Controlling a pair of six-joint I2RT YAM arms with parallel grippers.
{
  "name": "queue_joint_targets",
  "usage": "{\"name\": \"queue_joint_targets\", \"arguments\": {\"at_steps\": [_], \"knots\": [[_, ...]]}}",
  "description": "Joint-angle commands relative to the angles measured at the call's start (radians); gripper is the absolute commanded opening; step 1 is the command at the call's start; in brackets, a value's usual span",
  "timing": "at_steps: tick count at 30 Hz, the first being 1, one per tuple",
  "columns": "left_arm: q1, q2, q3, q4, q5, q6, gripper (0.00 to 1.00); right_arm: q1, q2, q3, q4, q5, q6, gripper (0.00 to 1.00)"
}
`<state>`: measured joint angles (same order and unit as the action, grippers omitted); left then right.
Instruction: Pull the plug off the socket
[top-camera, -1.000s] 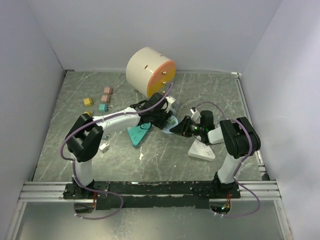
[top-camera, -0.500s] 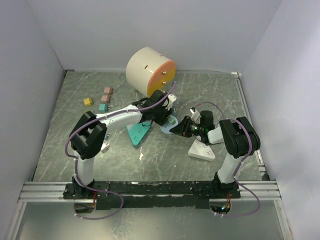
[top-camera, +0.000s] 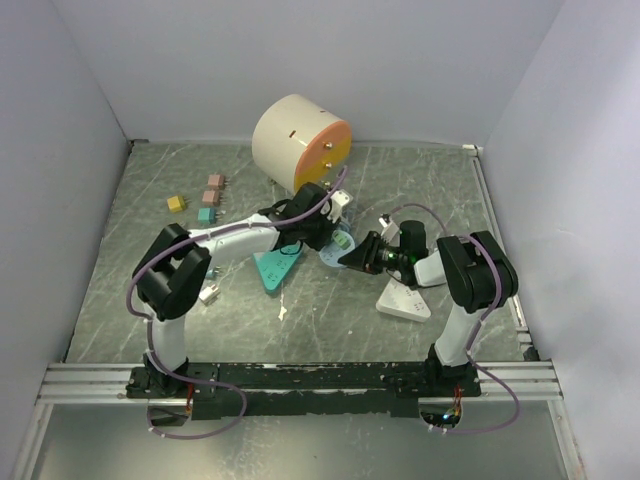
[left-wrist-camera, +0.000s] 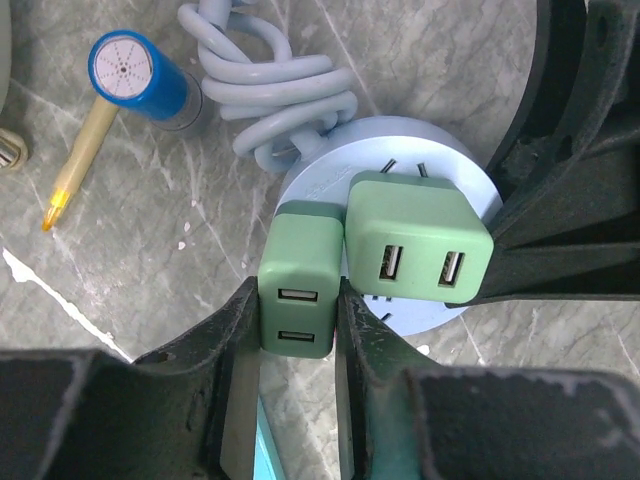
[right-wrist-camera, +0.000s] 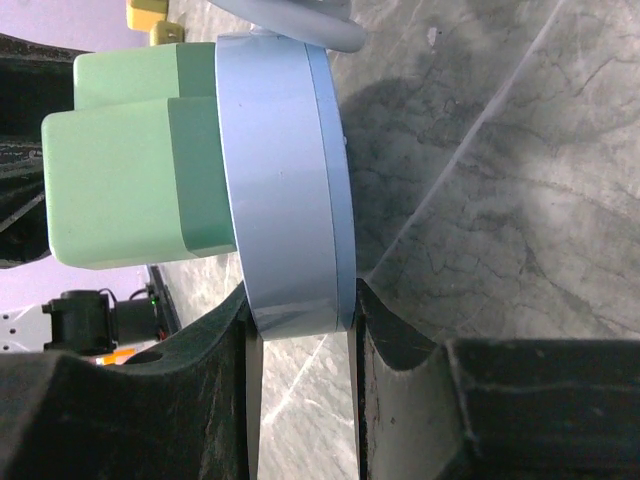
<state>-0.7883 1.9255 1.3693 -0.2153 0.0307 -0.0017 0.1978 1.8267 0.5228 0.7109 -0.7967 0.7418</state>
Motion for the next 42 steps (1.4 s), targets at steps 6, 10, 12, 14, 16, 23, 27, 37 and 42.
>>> {"name": "queue_joint_targets", "arguments": {"at_steps": [6, 10, 12, 14, 16, 23, 27, 37, 42], "knots": [[-0.045, -0.120, -0.066, 0.059, -0.097, -0.063, 0.07, 0.005, 0.117, -0.019, -0.151, 0.103, -0.059, 0.00], [-0.046, -0.188, -0.115, 0.092, -0.069, -0.102, 0.07, 0.005, 0.104, -0.019, -0.178, 0.155, -0.065, 0.00], [-0.046, -0.231, -0.157, 0.123, -0.092, -0.108, 0.07, 0.005, 0.102, -0.020, -0.194, 0.183, -0.064, 0.00], [-0.049, -0.271, -0.198, 0.151, -0.107, -0.098, 0.07, 0.005, 0.105, -0.016, -0.228, 0.224, -0.063, 0.00], [-0.064, -0.312, -0.224, 0.165, -0.114, -0.078, 0.07, 0.003, 0.111, -0.014, -0.248, 0.254, -0.055, 0.00], [-0.123, -0.382, -0.288, 0.222, -0.185, -0.034, 0.07, 0.001, 0.123, -0.026, -0.208, 0.256, 0.027, 0.00], [-0.157, -0.359, -0.294, 0.221, -0.244, -0.019, 0.07, 0.002, 0.071, -0.036, -0.227, 0.279, 0.059, 0.00], [-0.074, -0.394, -0.284, 0.161, -0.132, -0.143, 0.07, 0.003, 0.056, -0.048, -0.170, 0.244, 0.021, 0.00], [0.107, -0.518, -0.340, 0.156, 0.097, -0.230, 0.07, 0.003, 0.066, -0.046, -0.157, 0.216, 0.012, 0.00]]}}
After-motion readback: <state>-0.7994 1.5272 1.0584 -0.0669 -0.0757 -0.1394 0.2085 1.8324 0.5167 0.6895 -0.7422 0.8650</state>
